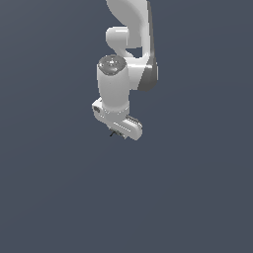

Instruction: Pick up the object and move it to a goal position.

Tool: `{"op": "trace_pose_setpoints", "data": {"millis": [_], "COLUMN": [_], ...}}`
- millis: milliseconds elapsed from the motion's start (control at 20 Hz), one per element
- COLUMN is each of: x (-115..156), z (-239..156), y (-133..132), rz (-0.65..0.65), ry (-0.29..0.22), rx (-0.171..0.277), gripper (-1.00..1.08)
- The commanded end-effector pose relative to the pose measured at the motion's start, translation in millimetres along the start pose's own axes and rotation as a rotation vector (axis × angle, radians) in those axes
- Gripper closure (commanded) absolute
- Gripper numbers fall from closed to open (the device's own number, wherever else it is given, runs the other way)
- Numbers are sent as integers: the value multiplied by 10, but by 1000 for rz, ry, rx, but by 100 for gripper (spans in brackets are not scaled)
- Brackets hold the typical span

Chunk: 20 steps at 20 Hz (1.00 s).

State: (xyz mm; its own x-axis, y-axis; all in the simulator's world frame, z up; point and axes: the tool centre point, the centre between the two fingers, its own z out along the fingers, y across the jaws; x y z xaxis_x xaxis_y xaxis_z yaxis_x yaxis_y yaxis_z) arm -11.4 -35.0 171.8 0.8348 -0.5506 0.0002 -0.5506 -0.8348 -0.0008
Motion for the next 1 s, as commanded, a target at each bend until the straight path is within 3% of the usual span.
{"op": "trace_pose_setpoints", "data": {"millis": [0, 600, 950], "x": [58, 351, 479], "z": [-293, -1563, -2053], "y": [52, 252, 311], "rz": [0, 0, -1], "ry": [0, 0, 0], "rx": [0, -1, -1], "gripper": [108, 108, 108]}}
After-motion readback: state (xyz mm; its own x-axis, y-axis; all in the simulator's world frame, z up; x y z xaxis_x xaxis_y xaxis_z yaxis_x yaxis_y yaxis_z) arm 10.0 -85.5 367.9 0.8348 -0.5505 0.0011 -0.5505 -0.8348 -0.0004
